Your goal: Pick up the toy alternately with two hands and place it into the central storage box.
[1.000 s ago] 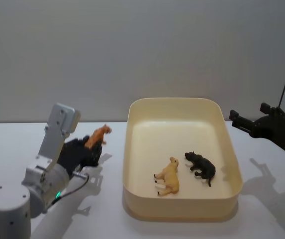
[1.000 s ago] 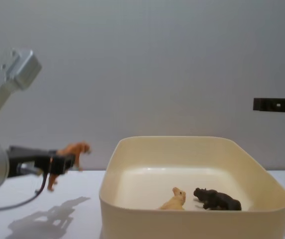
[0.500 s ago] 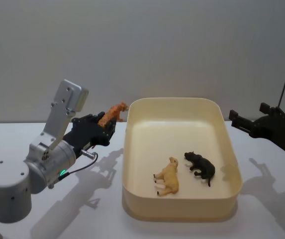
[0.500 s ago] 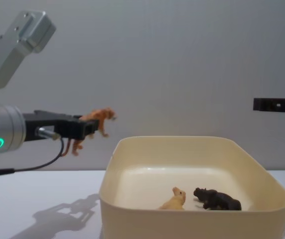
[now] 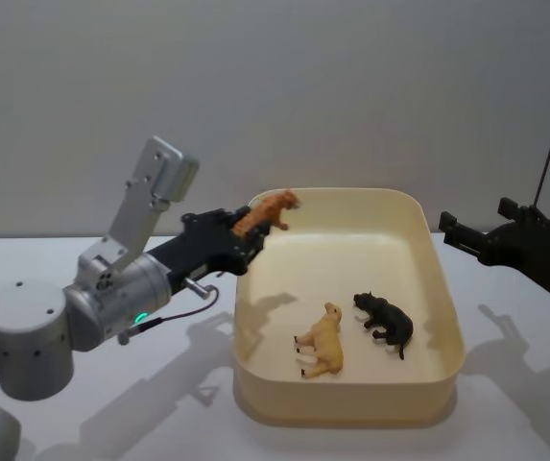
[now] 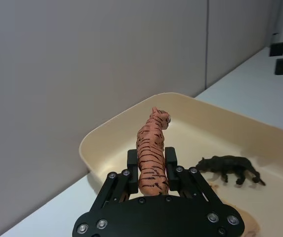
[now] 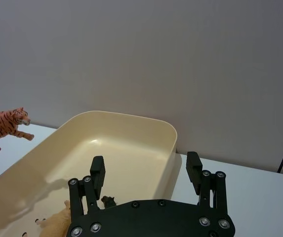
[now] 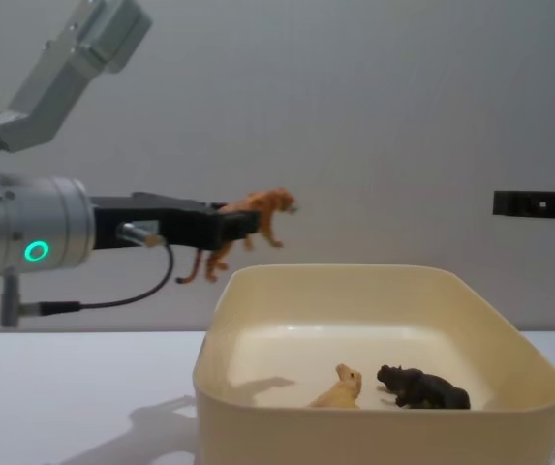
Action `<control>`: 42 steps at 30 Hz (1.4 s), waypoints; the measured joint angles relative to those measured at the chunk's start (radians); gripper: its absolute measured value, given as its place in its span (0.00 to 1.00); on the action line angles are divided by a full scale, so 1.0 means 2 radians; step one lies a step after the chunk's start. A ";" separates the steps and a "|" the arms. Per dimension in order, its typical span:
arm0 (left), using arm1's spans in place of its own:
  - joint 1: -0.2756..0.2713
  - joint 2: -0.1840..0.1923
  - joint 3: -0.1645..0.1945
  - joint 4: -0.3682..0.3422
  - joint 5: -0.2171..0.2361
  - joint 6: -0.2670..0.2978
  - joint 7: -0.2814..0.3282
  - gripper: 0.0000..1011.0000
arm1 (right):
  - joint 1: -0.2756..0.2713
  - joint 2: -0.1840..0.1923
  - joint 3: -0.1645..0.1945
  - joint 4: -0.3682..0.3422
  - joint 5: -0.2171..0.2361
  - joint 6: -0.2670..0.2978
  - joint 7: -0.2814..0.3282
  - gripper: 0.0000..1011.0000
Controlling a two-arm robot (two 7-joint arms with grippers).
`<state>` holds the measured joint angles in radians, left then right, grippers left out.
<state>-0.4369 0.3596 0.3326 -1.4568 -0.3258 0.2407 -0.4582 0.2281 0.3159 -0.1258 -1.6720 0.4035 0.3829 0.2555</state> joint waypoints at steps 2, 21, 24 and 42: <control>-0.004 -0.002 0.001 0.004 0.000 -0.001 -0.011 0.29 | 0.000 0.000 0.000 0.000 0.000 0.000 0.000 0.99; -0.058 -0.036 0.028 0.069 0.018 0.026 -0.151 0.30 | 0.000 0.000 0.000 0.000 0.000 0.000 0.000 0.99; -0.065 -0.040 0.032 0.077 0.022 0.030 -0.164 0.38 | 0.000 0.000 0.000 0.000 0.000 0.000 0.000 0.99; -0.082 -0.050 0.040 0.098 0.034 0.043 -0.201 0.93 | 0.000 0.000 0.000 0.000 0.000 0.000 0.000 0.99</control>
<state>-0.5999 0.2593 0.4132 -1.2599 -0.2585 0.3266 -0.8611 0.2280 0.3160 -0.1258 -1.6720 0.4035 0.3829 0.2555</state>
